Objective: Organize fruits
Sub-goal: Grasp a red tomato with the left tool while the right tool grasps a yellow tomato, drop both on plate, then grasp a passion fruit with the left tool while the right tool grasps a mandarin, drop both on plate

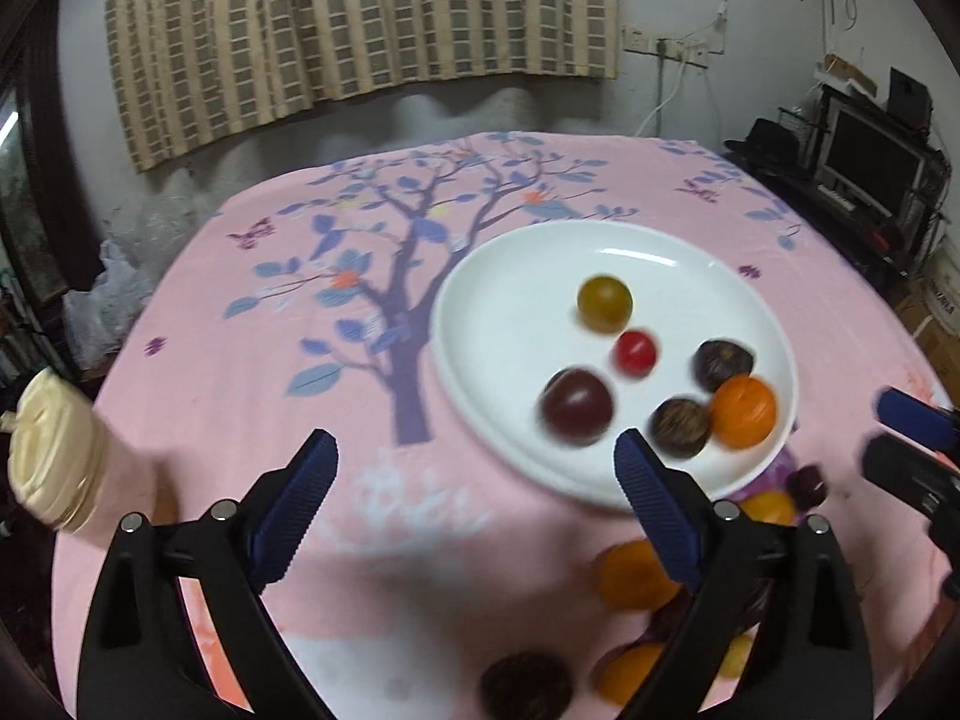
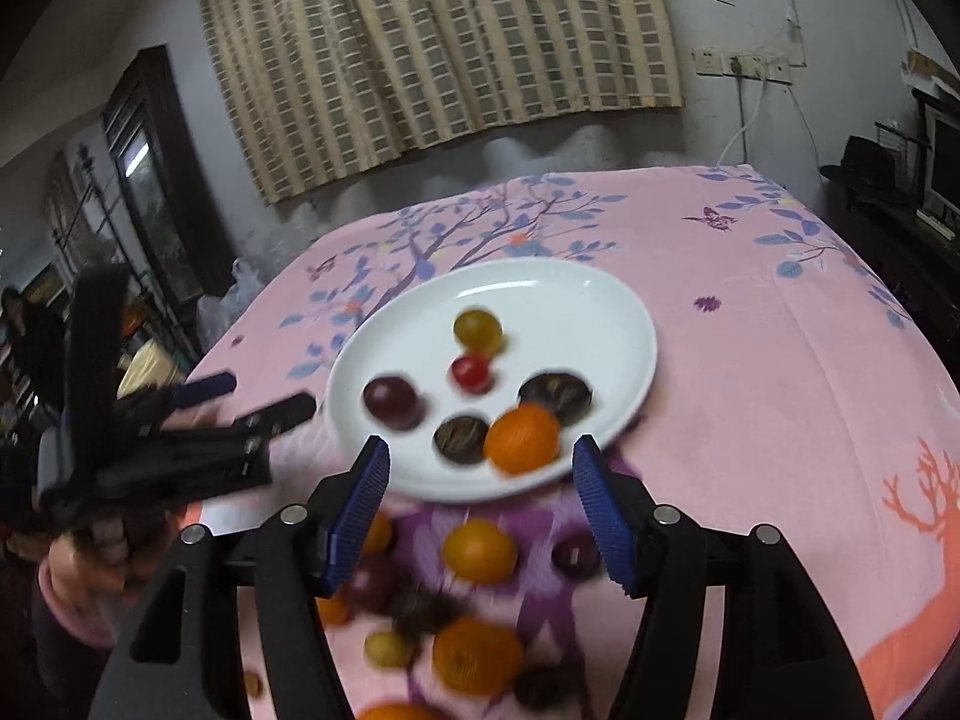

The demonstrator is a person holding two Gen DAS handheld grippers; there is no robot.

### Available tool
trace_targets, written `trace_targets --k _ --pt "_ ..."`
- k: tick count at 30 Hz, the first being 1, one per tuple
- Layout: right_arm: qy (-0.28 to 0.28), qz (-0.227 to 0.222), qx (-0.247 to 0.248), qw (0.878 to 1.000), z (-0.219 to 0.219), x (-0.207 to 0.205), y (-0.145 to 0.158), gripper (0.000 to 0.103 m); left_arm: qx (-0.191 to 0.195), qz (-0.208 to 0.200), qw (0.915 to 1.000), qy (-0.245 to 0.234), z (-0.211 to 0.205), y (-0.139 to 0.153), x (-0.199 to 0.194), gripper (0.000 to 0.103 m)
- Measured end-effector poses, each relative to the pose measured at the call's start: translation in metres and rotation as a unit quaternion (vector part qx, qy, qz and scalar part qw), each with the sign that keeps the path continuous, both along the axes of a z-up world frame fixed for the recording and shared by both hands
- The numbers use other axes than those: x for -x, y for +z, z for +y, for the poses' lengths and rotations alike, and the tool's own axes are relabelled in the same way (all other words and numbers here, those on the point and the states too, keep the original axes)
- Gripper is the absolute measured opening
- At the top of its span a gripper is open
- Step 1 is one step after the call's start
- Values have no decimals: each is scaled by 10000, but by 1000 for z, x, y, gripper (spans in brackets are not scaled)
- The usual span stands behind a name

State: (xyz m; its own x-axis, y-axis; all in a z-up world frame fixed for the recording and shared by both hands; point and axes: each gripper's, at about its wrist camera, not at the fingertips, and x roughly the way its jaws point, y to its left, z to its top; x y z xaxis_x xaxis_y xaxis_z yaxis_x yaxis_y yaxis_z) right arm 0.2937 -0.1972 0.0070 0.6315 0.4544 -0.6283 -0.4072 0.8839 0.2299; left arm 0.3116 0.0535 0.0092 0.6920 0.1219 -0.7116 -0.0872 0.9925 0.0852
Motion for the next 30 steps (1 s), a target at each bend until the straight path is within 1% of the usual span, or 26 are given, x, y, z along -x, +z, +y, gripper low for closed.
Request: trace_targets --k 3,6,7,8,9,11,14,17,22,23,24,25,27,30 --pt "324 3 36 9995 -1 39 -10 65 -29 49 9999 143 12 -8 22 92" --pt "626 83 90 9980 0 66 -19 65 -6 190 9995 267 22 -19 39 92" --pt "779 139 5 9969 0 73 -24 65 -27 238 9992 310 24 -22 41 92" --pt "955 321 -64 9949 2 77 -31 65 -60 285 9989 366 27 -26 45 92" --pt "979 494 -20 9940 3 78 -37 65 -72 286 9988 398 28 -27 46 92" --pt "979 657 53 9930 5 79 -44 65 -86 273 9985 464 30 -28 50 92" --pt "986 757 102 9922 7 78 -46 65 -98 270 9985 456 28 -28 54 92" --pt "973 917 279 9906 13 75 -51 65 -186 235 9985 448 25 -27 56 92" --pt "1010 957 573 9886 23 72 -59 63 -194 227 9986 426 24 -25 56 92" --pt "1005 952 630 9884 25 72 -60 62 -196 222 9987 422 24 -25 57 92" --pt "1007 964 647 9881 26 72 -61 58 -198 220 9987 417 23 -25 57 92" --pt "978 984 661 9881 26 71 -61 57 -195 222 9987 417 23 -25 57 92" --pt "882 1032 576 9891 21 68 -63 46 -202 242 9987 404 23 -25 57 92" --pt "845 1141 272 9895 13 62 -63 45 -82 338 9989 320 27 -25 57 92"
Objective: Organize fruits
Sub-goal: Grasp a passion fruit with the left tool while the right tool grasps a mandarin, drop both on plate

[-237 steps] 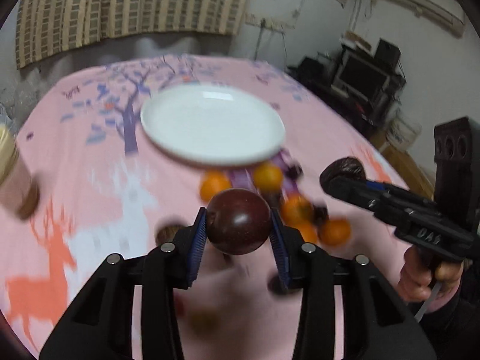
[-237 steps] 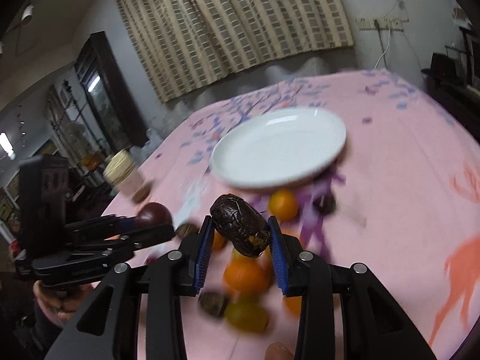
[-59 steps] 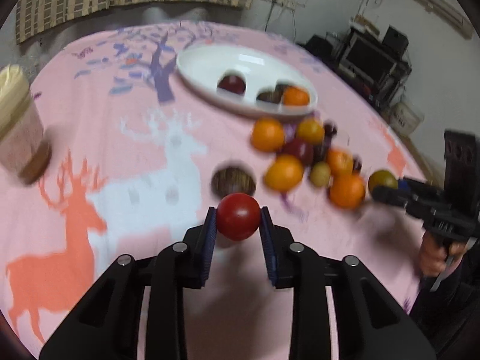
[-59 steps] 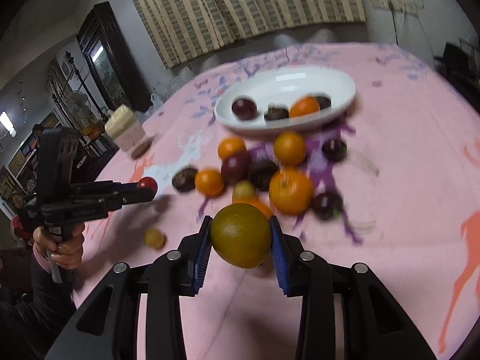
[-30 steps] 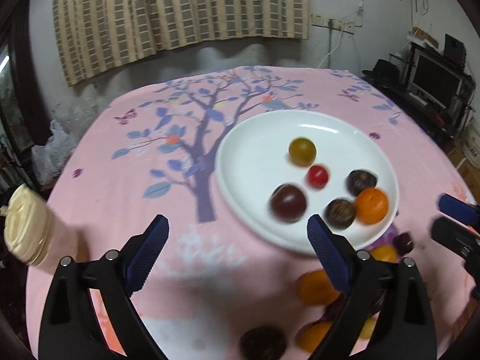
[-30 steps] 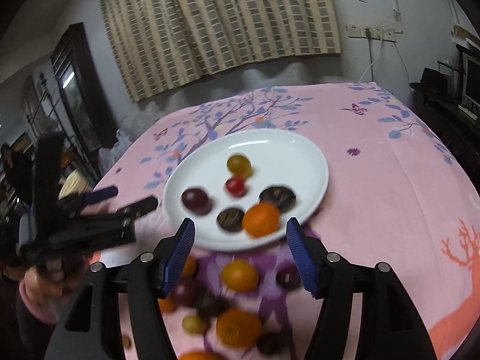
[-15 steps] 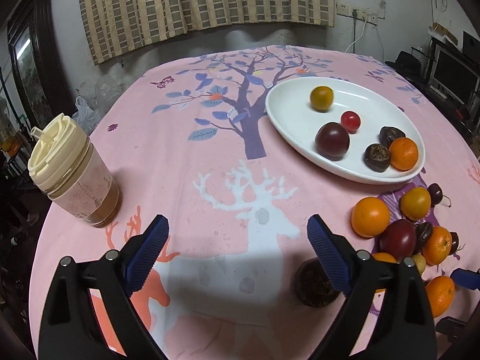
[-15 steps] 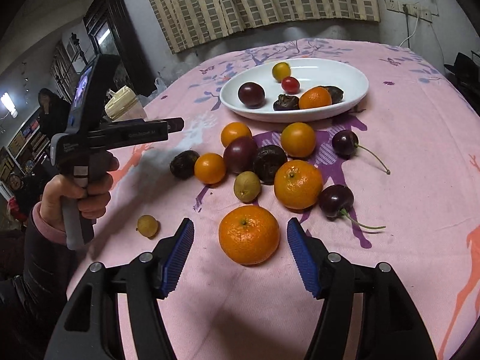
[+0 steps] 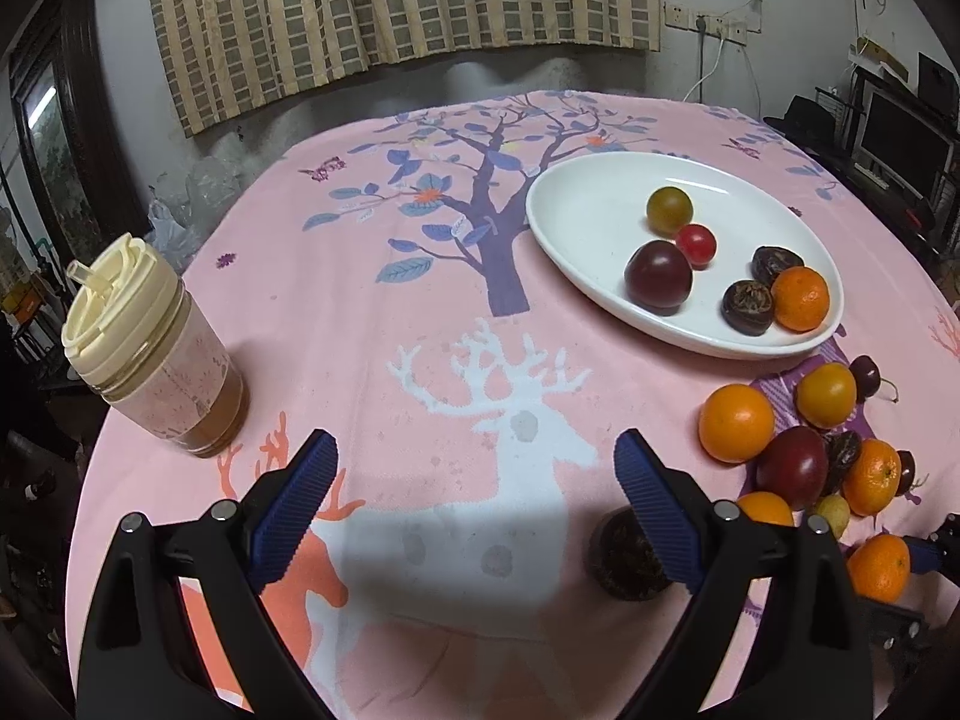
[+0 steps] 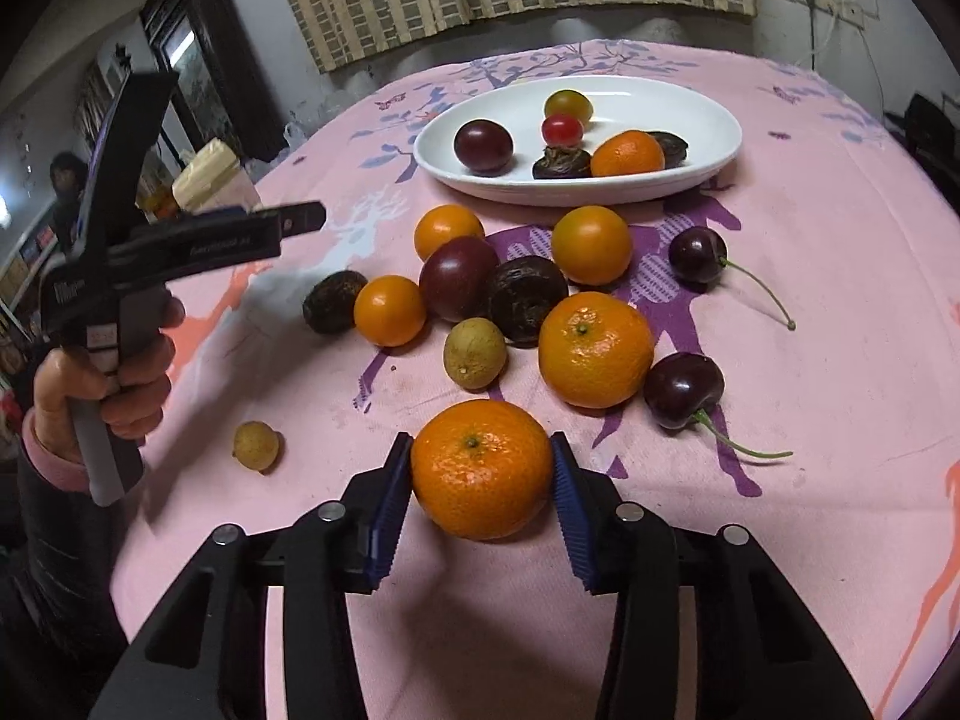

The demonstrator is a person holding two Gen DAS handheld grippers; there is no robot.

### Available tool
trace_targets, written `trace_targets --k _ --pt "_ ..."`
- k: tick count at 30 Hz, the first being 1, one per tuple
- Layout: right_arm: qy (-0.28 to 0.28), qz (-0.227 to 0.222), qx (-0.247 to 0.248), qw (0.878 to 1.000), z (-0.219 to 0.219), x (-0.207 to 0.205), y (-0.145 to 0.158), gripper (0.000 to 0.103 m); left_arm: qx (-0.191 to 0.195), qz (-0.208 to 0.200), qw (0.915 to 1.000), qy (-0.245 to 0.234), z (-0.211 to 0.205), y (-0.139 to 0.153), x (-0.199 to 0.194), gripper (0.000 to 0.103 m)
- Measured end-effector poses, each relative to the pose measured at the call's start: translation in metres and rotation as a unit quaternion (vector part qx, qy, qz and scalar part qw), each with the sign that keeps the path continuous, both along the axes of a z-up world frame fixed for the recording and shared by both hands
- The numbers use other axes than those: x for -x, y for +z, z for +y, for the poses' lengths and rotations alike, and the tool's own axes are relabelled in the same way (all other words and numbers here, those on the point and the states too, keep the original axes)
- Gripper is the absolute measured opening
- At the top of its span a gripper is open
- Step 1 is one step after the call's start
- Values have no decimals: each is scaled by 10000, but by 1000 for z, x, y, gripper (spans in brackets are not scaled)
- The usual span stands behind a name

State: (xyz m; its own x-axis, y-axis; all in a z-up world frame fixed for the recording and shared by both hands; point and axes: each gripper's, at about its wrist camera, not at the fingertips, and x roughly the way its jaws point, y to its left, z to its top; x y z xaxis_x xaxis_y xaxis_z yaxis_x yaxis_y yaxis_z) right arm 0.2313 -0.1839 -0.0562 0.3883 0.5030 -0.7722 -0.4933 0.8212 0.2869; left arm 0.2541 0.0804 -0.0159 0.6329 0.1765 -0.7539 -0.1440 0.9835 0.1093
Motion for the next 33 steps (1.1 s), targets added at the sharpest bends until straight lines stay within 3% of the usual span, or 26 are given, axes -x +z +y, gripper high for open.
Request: trace_targets --k 2,6,11,15,21,29,33 --pt "-34 -54 -102 9999 -3 0 2 45 240 103 9995 -162 4 -1 2 90" --pt "-7 -88 -168 9998 -4 1 4 45 901 351 9921 -798 3 -10 11 64" --pt "-27 -109 -218 9997 -5 1 5 45 464 339 9882 -1417 -27 -19 25 61" --pt "-30 -94 -225 9997 -5 1 5 45 421 468 9836 -1692 -35 -24 29 55" --pt "-22 -104 -213 9997 -5 4 5 45 278 629 9821 -1751 -40 -36 22 50" --pt "-41 -161 -286 9995 -7 5 7 45 498 648 9814 -1740 -37 -38 20 41" --pt "-21 -339 -446 9984 -9 -1 22 45 778 289 9834 -1614 -33 -15 19 41"
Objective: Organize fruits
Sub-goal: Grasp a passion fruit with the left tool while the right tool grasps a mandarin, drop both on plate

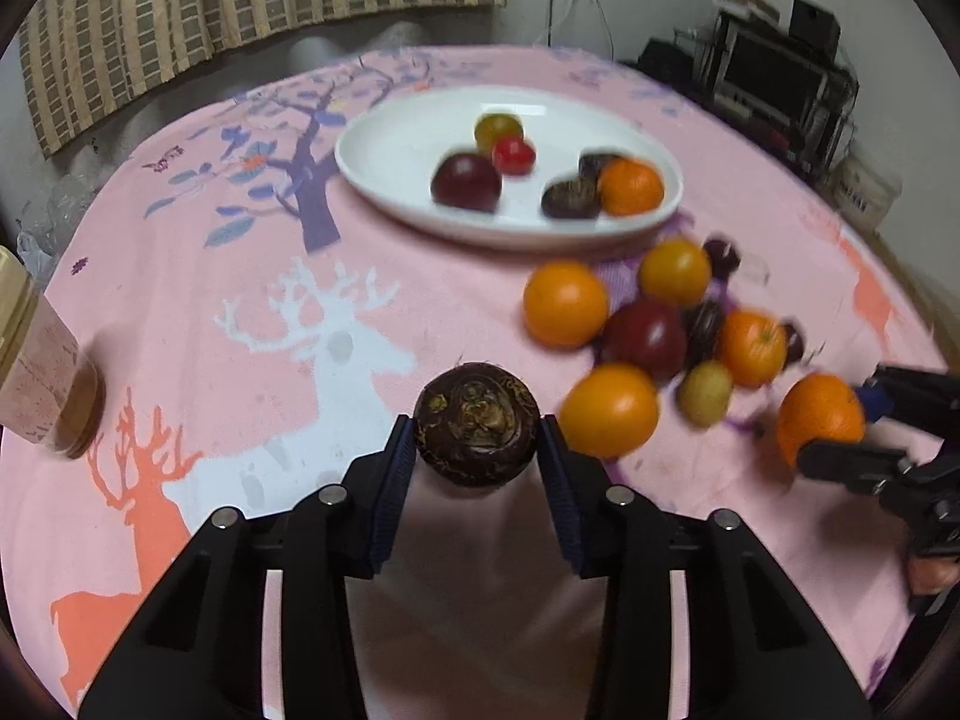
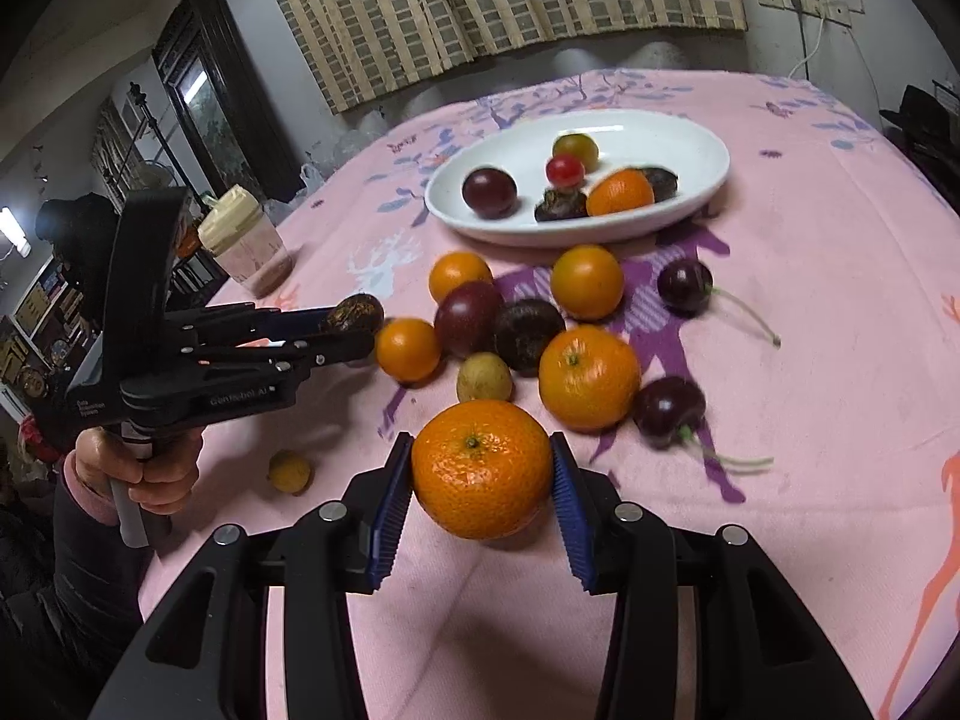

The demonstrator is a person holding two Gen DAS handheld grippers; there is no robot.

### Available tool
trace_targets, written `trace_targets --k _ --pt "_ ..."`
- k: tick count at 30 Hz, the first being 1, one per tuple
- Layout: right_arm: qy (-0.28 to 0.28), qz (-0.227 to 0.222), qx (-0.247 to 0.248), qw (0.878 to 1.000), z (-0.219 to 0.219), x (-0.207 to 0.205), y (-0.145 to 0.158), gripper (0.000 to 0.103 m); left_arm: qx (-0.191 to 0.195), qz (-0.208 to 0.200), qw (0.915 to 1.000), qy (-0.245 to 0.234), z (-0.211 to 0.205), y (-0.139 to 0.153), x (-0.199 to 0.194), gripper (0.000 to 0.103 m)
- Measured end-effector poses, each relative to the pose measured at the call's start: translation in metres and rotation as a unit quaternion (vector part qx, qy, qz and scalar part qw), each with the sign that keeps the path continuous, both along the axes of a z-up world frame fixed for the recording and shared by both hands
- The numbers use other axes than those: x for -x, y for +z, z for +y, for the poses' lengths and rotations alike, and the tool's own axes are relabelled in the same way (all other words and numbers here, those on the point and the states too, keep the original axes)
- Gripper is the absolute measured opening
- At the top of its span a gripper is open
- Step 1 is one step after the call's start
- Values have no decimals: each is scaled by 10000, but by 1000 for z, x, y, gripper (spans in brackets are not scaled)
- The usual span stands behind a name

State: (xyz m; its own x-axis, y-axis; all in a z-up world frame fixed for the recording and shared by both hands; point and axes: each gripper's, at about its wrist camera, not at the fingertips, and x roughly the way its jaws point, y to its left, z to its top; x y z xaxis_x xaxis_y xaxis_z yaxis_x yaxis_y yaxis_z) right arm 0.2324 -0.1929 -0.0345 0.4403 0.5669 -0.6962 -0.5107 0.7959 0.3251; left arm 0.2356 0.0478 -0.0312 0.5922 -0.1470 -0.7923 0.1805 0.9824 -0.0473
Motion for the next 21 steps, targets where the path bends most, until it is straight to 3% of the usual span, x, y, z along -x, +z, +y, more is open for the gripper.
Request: trace_targets --k 2,6,14,16,17,18,21 --pt "-151 -108 -108 9998 0 -15 15 45 205 -232 9995 93 0 18 -9 41" --pt "-629 -432 -130 9970 6 -66 39 45 249 -546 9980 181 -15 45 -52 41" --pt "-1150 -412 95 9925 20 -151 23 46 85 -250 9990 359 -37 28 -130 42" --pt "-1232 -360 116 9917 17 -156 20 49 0 -196 9989 436 -37 23 -135 56" --pt "-1235 -355 91 9917 13 -154 23 59 -149 -268 9981 541 -37 25 -132 75" --pt "-1226 -379 45 9917 9 -151 26 62 -288 -393 9966 662 -34 27 -128 90" --pt "-1142 -596 1 9917 0 -134 38 63 -343 -722 9940 753 -25 41 -110 94"
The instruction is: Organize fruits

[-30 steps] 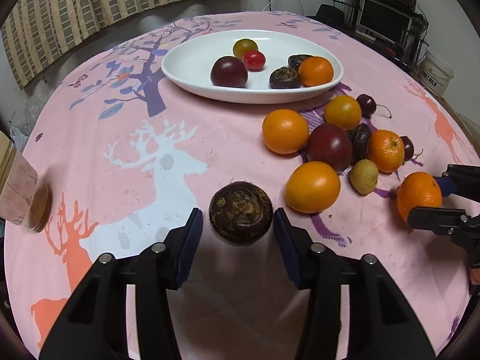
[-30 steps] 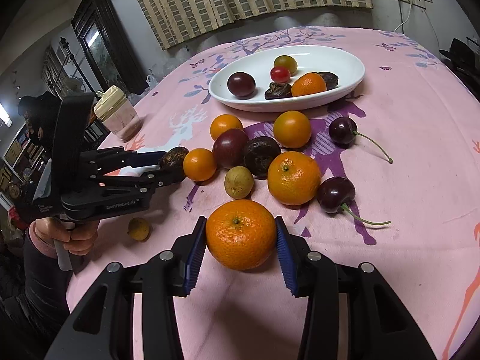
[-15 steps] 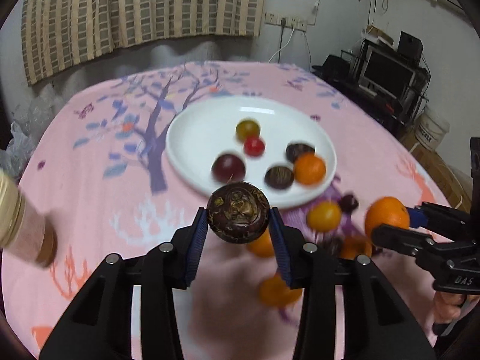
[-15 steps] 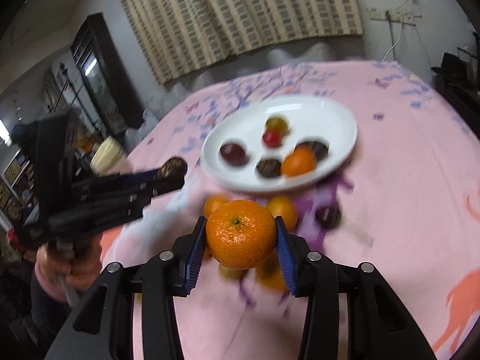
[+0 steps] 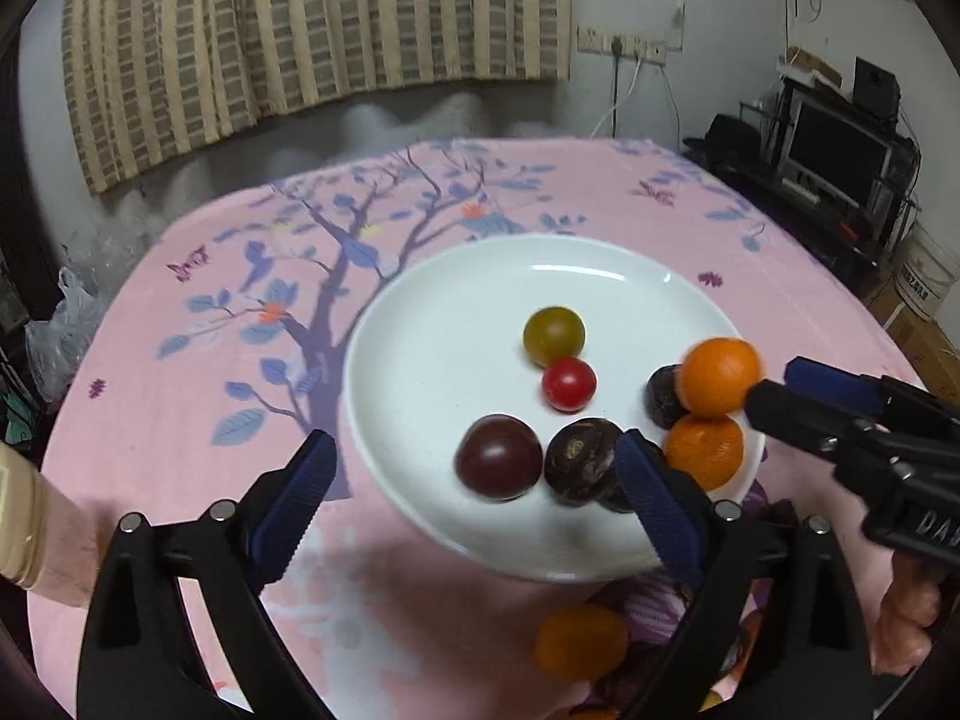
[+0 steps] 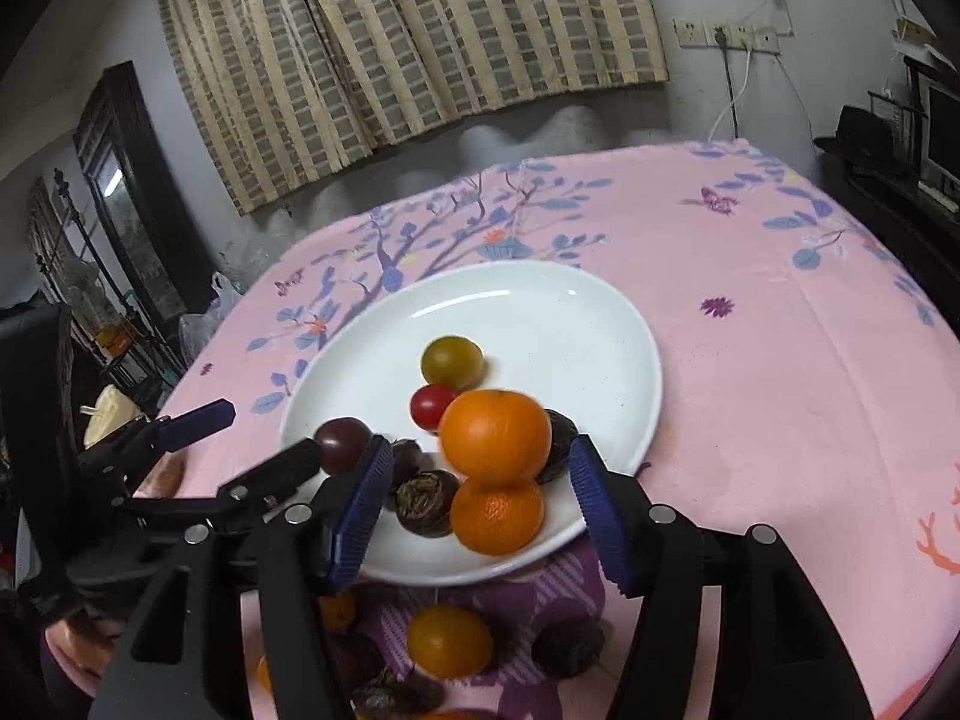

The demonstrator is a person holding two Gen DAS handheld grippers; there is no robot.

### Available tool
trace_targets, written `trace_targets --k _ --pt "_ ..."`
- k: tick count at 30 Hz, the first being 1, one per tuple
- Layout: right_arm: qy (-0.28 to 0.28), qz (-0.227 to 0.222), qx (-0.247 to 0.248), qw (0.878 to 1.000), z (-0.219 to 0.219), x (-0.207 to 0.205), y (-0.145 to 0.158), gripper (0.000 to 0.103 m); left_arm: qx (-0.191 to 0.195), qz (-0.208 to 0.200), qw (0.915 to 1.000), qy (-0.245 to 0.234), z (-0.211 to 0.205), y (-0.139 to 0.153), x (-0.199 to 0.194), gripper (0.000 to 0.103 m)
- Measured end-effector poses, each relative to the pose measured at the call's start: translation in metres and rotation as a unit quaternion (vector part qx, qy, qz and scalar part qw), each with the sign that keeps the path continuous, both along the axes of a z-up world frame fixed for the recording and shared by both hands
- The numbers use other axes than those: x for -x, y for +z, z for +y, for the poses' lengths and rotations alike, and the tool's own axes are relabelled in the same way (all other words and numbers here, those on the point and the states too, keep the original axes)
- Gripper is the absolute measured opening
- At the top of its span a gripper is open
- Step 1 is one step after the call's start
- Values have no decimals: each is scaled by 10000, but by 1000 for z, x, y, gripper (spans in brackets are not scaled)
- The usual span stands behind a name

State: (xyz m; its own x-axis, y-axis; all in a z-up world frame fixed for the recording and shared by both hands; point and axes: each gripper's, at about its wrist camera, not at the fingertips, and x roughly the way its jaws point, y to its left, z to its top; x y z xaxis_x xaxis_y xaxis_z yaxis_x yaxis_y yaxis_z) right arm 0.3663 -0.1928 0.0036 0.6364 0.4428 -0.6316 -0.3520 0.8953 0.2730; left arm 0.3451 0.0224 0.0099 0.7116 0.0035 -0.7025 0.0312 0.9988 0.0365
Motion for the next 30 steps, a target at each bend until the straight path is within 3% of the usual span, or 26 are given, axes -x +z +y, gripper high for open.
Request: trace_targets --k 3,8,11,14,17,20,25,30 --pt "201 -151 104 9996 -5 23 4 64 183 -110 9997 117 15 6 22 95" --pt "713 -54 57 9974 -4 65 -6 64 79 -159 9990 405 38 -2 56 96" --pt "1718 -30 218 9849 19 101 -9 64 201 -78 9973 701 57 -9 74 96" --pt "2285 -465 733 9697 42 133 -11 63 402 -23 9954 868 71 -12 86 96" --pt "2309 -616 1170 9640 53 141 -20 61 644 32 9929 1000 83 -13 95 96" --pt "2382 -451 1189 9629 59 137 -27 52 676 40 9910 1155 89 -15 100 96" --pt "1888 -706 1140 9728 61 116 -21 51 753 44 9895 1232 93 -13 101 96" --pt "1718 -467 1565 9715 74 95 -30 43 690 21 9904 1194 91 -11 103 96"
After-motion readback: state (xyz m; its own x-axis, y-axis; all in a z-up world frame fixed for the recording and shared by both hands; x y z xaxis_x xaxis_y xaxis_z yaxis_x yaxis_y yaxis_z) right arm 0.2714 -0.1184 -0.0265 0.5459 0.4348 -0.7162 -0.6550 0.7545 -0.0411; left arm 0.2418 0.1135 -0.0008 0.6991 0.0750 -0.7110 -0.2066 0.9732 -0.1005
